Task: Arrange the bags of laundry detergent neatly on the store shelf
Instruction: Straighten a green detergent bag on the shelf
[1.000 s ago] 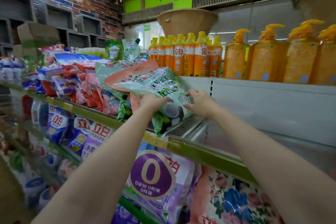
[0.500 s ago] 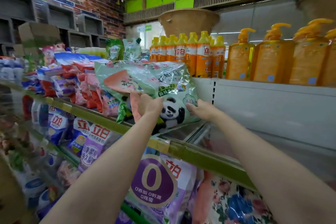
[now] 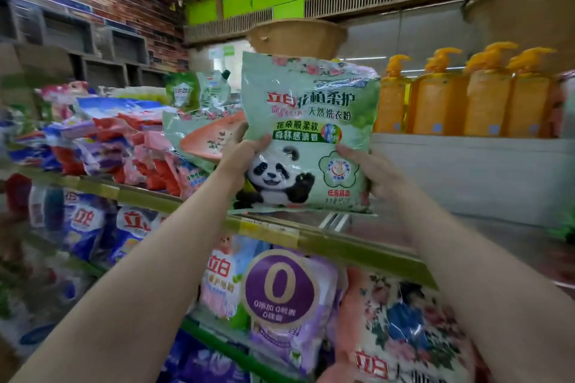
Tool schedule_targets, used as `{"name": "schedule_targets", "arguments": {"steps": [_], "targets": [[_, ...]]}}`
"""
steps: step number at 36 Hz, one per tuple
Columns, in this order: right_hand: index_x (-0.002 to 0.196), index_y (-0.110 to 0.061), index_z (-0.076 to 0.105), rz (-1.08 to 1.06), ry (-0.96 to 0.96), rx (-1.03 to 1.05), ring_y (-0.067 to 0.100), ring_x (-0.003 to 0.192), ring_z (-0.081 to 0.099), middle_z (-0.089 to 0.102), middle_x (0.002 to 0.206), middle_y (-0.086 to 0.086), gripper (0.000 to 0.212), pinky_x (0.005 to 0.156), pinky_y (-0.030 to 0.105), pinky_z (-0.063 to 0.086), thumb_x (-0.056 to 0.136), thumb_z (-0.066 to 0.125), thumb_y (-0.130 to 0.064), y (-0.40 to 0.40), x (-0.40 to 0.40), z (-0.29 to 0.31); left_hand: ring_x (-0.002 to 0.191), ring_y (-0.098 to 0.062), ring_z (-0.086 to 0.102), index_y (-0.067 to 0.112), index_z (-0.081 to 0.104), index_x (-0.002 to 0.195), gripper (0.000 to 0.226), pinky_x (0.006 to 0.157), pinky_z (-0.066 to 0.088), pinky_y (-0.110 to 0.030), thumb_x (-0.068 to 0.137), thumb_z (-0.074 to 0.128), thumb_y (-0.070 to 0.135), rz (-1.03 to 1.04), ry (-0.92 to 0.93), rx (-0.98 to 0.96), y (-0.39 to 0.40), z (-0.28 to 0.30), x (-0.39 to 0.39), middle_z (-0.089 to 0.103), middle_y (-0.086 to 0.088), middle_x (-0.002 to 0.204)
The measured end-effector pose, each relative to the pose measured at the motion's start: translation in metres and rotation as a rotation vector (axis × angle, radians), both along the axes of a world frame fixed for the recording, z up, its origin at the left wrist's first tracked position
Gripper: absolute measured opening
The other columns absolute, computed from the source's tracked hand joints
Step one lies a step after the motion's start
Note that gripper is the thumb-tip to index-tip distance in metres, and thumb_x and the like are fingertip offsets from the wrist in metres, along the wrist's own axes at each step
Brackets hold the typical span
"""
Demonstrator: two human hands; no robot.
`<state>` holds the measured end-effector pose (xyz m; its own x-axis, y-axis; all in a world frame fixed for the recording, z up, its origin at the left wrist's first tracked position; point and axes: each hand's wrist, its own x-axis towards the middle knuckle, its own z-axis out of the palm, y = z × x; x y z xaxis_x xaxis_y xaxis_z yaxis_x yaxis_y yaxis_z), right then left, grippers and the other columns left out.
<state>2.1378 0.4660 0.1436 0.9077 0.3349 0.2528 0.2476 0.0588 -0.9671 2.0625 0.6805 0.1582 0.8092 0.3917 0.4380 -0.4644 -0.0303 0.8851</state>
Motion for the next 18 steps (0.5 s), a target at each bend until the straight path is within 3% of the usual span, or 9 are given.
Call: {"name": "schedule_targets", "arguments": {"steps": [2,3,5,7,10,13,15,18], "targets": [[0.116,-0.013,0.056,-0.088,-0.032,0.030,0.021,0.093,0.065,0.069,0.110,0.002,0.065,0.096,0.039,0.046,0.063,0.081,-0.040,-0.005,-0.009,-0.002,0.084,-0.019,0.066,0.018,0.048,0.128,0.045,0.072,0.057,-0.030,0.087,0.061,0.003,-0.055,-0.014,-0.010,-0.007,-0.001,-0.004,0.065,-0.006,0.109],[0.112,-0.014,0.055,-0.138,-0.063,0.048,0.020,0.094,0.063,0.068,0.110,-0.001,0.052,0.099,0.036,0.043,0.071,0.078,-0.036,-0.008,-0.014,-0.002,0.085,-0.020,0.066,0.019,0.048,0.127,0.045,0.073,0.057,-0.031,0.087,0.061,0.002,-0.076,-0.020,-0.014,-0.011,-0.003,-0.005,0.065,-0.007,0.110],[0.123,-0.014,0.054,-0.228,-0.093,0.120,0.023,0.108,0.059,0.065,0.119,0.003,0.052,0.104,0.039,0.039,0.078,0.076,-0.029,-0.017,-0.021,-0.002,0.093,-0.023,0.065,0.019,0.047,0.126,0.045,0.083,0.055,-0.036,0.087,0.061,0.002,-0.108,-0.032,-0.025,-0.021,-0.008,-0.005,0.063,-0.008,0.117],[0.127,-0.010,0.052,-0.304,-0.126,0.158,0.020,0.109,0.057,0.065,0.113,0.002,0.055,0.097,0.032,0.042,0.079,0.076,-0.022,-0.028,-0.033,0.000,0.102,-0.025,0.062,0.019,0.048,0.125,0.044,0.094,0.051,-0.039,0.087,0.062,0.003,-0.145,-0.045,-0.074,-0.033,-0.012,-0.004,0.061,-0.008,0.121],[0.122,-0.010,0.056,-0.367,-0.176,0.177,0.016,0.099,0.059,0.063,0.101,-0.002,0.044,0.086,0.025,0.043,0.081,0.073,-0.012,-0.049,-0.049,0.002,0.104,-0.025,0.061,0.012,0.053,0.128,0.043,0.096,0.048,-0.038,0.087,0.065,0.012,-0.155,-0.013,-0.117,-0.056,-0.018,-0.001,0.064,-0.008,0.118],[0.122,-0.011,0.057,-0.461,-0.211,0.152,0.022,0.109,0.060,0.064,0.112,0.003,0.046,0.095,0.030,0.044,0.079,0.075,-0.012,-0.075,-0.058,0.004,0.111,-0.033,0.061,0.010,0.058,0.125,0.054,0.099,0.047,-0.049,0.079,0.074,0.034,-0.157,0.043,-0.141,-0.081,-0.023,0.008,0.064,-0.013,0.120],[0.129,-0.011,0.053,-0.502,-0.206,0.143,0.019,0.111,0.057,0.061,0.117,0.003,0.053,0.094,0.026,0.040,0.080,0.074,-0.014,-0.096,-0.067,0.005,0.114,-0.031,0.060,0.015,0.057,0.124,0.070,0.099,0.047,-0.049,0.068,0.078,0.052,-0.162,0.076,-0.101,-0.100,-0.022,0.013,0.063,-0.010,0.123],[0.141,-0.010,0.040,-0.561,-0.198,0.145,0.019,0.120,0.050,0.054,0.132,0.003,0.068,0.099,0.025,0.034,0.082,0.073,-0.018,-0.130,-0.077,0.005,0.110,-0.028,0.062,0.011,0.056,0.124,0.049,0.099,0.048,-0.045,0.084,0.069,0.035,-0.264,0.074,-0.070,-0.138,-0.016,0.008,0.064,-0.010,0.120]]}}
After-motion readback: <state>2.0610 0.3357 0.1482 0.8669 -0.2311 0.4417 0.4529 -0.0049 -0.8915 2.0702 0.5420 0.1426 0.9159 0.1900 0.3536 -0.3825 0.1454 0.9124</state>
